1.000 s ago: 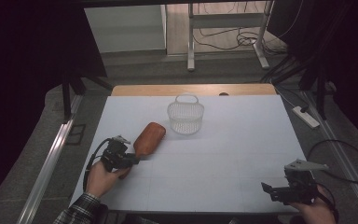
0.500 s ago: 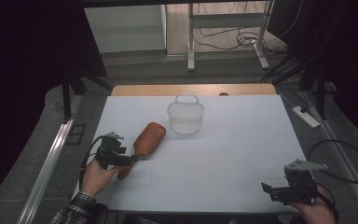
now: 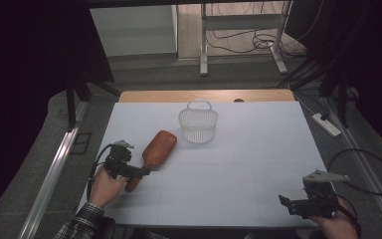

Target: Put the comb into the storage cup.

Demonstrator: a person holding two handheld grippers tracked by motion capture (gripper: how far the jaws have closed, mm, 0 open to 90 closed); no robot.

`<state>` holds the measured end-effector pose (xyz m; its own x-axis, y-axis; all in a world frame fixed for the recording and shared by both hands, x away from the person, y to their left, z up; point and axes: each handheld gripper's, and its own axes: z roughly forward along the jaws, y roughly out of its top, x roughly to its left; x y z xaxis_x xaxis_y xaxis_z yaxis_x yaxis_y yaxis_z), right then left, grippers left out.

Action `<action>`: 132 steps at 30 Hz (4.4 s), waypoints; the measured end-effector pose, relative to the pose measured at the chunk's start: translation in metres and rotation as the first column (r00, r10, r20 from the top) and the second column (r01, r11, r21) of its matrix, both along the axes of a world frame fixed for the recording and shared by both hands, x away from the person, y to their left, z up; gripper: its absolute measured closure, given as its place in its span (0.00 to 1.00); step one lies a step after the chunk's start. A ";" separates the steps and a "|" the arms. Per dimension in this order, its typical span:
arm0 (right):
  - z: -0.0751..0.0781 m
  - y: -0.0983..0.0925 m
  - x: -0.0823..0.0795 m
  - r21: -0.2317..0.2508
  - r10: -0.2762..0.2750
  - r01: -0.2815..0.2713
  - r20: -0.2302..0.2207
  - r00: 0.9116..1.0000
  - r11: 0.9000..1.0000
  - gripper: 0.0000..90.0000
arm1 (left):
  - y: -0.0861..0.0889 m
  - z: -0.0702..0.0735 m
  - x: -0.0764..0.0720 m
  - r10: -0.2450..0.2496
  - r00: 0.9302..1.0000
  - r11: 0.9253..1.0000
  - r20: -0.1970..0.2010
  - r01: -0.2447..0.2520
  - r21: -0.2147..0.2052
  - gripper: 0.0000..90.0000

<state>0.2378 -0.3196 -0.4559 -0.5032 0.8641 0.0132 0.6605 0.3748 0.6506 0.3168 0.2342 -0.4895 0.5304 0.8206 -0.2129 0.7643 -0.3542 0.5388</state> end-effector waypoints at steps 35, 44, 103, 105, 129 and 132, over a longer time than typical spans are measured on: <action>-0.001 0.001 0.001 -0.008 0.004 -0.004 -0.010 1.000 1.000 0.02 | -0.015 -0.031 0.017 -0.009 0.994 0.995 -0.110 0.020 0.099 0.00; -0.001 0.001 0.001 -0.010 0.004 -0.004 -0.014 1.000 1.000 0.02 | -0.014 -0.027 0.015 -0.023 0.997 0.993 -0.078 0.032 0.114 0.34; -0.001 0.002 0.000 -0.010 0.011 -0.011 -0.013 1.000 1.000 0.02 | -0.007 -0.013 0.013 -0.050 0.999 0.998 -0.019 0.051 0.032 0.79; 0.000 0.001 0.000 -0.008 0.012 -0.012 -0.011 1.000 1.000 0.02 | -0.006 -0.011 0.011 -0.048 0.999 0.999 -0.004 0.048 0.022 0.79; 0.003 0.000 -0.004 0.032 0.034 -0.035 0.027 0.999 0.999 0.00 | 0.001 0.008 -0.006 -0.046 0.992 0.992 0.115 0.059 -0.115 0.79; 0.004 0.001 -0.004 0.045 0.037 -0.038 0.027 0.999 0.998 0.00 | 0.001 0.011 -0.008 -0.049 0.990 0.990 0.133 0.066 -0.128 0.79</action>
<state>0.2341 -0.3188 -0.4523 -0.5357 0.8436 0.0382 0.6294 0.3687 0.6840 0.3089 0.2356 -0.4782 0.6062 0.7572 -0.2433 0.6654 -0.3153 0.6766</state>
